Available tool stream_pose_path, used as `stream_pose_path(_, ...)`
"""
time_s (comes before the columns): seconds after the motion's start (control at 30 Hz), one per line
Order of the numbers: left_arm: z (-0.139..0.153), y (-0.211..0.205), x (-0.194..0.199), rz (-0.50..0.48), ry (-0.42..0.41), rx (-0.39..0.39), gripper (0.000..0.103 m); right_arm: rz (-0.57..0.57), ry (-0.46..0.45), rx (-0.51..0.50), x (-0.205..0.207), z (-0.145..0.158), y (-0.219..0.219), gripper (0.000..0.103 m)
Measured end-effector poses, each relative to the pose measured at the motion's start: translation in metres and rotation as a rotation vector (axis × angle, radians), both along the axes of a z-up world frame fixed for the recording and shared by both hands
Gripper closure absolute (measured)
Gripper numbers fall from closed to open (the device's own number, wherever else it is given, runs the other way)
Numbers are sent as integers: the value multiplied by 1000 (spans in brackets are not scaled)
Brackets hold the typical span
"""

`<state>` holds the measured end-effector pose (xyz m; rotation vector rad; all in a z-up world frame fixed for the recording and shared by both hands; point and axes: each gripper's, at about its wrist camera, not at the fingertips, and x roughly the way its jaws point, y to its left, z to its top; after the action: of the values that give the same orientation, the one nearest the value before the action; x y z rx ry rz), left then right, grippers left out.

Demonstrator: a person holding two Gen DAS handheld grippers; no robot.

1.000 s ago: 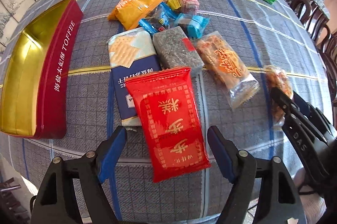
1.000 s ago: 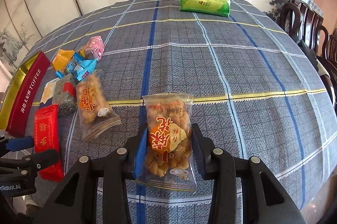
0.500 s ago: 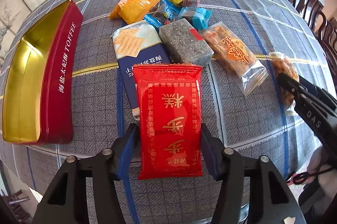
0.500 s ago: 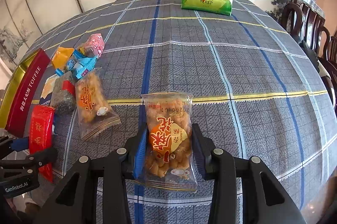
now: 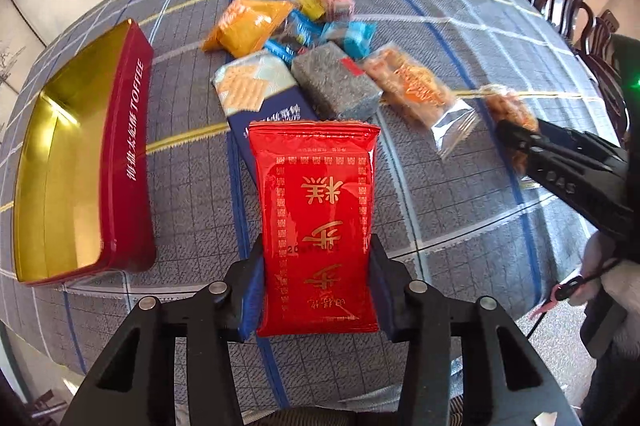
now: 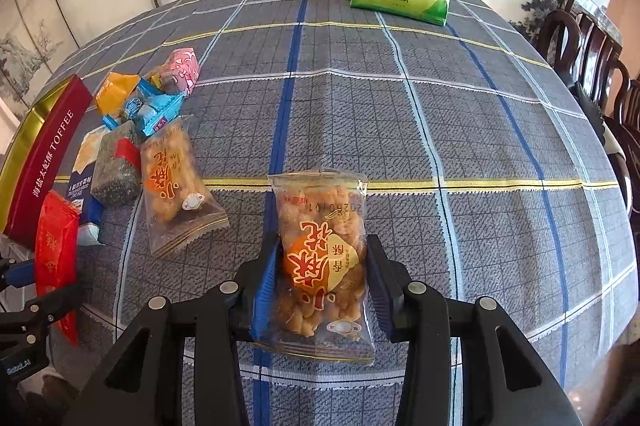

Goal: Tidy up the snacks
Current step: 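Carry the red packet into the gold tin and open the left tool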

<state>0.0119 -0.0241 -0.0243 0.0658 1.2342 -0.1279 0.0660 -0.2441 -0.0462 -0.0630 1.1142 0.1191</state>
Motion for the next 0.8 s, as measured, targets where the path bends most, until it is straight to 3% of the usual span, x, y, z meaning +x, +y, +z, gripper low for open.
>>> stream_pose_path(0.2,33,25,-2,4,-83,-42,61,0,53,-14,7,0,2,58)
stream_pose_path(0.43,59,95,13,109,-172,20,61,-7,93,-18,14,0,2,57)
stream_pose_path(0.53,56,130,21,172,-174,66,61,-19,106,-9,16,0,2,55)
stream_pose_path(0.6,49,152,28,200,-163,109,61,-6,110,-8,17,-1,6,45)
stream_pose_path(0.67,42,172,33,232,-147,149,61,-11,106,-19,17,-2,11,41)
stream_pose_path(0.8,25,200,36,263,-98,160,61,-31,115,-11,18,-3,11,40)
